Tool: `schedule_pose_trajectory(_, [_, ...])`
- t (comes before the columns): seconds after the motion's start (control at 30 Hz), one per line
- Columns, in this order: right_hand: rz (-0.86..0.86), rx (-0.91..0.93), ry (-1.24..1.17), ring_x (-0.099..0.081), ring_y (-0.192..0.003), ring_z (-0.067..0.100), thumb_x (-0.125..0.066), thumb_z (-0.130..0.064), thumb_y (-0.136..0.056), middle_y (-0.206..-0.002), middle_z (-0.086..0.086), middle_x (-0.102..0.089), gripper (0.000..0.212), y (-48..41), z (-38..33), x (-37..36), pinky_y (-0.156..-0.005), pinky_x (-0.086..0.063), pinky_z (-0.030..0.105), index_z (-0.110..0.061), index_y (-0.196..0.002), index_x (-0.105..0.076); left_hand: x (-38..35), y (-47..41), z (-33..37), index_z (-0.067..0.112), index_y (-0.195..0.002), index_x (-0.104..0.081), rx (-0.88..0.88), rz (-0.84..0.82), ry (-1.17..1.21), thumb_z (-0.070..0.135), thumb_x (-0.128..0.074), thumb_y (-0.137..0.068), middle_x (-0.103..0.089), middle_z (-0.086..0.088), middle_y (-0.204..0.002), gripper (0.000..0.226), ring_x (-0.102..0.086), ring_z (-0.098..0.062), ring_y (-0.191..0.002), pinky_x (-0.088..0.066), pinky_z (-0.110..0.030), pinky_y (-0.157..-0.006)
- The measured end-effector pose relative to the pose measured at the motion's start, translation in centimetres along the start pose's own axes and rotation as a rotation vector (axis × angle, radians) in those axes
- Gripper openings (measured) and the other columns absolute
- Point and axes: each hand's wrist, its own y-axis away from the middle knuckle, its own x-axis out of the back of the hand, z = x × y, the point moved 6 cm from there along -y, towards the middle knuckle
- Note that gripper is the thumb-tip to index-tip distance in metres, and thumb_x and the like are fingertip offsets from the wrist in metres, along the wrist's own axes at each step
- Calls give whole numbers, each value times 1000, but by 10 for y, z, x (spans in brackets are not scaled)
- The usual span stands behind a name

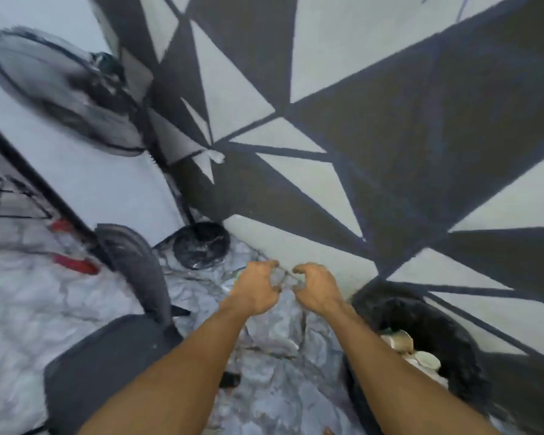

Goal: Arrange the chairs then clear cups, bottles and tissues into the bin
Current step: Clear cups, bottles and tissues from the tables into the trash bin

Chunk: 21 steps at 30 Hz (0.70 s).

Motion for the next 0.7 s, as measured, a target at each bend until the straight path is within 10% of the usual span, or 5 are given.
schedule_pose_trajectory(0.33, [-254,706,-18,-64,-94,23,-59,-28,-75,-100,3,-70,29,38,-389,-144,-80,-52,32,-18,-99,-71,222,237,-237,33,-107,-62,500,576,65,32,-61,-72,-67,4,-106,35,-61,-21,-101,-52,-36,-86])
schedule_pose_trajectory(0.43, [-379,854,4,-61,-108,25,-64,-17,-82,-114,7,-69,33,78,-460,-210,-91,-49,35,-10,-113,-69,239,320,-285,17,-136,-53,711,649,49,25,-66,-80,-57,-5,-134,58,-49,-23,-126,-41,-35,-102])
schedule_pose_trajectory(0.6, [-607,1068,39,-59,-115,26,-65,-15,-78,-121,7,-66,42,148,-547,-302,-97,-46,35,-16,-120,-67,254,434,-336,19,-113,-61,960,783,67,22,-62,-76,-64,0,-107,38,-60,-25,-105,-52,-41,-84])
schedule_pose_trajectory(0.7, [-694,1160,79,-59,-114,27,-66,-16,-78,-123,8,-65,45,171,-586,-347,-96,-49,39,-17,-123,-66,260,477,-363,16,-127,-60,1113,837,53,15,-65,-81,-62,-6,-124,46,-54,-26,-119,-46,-37,-95])
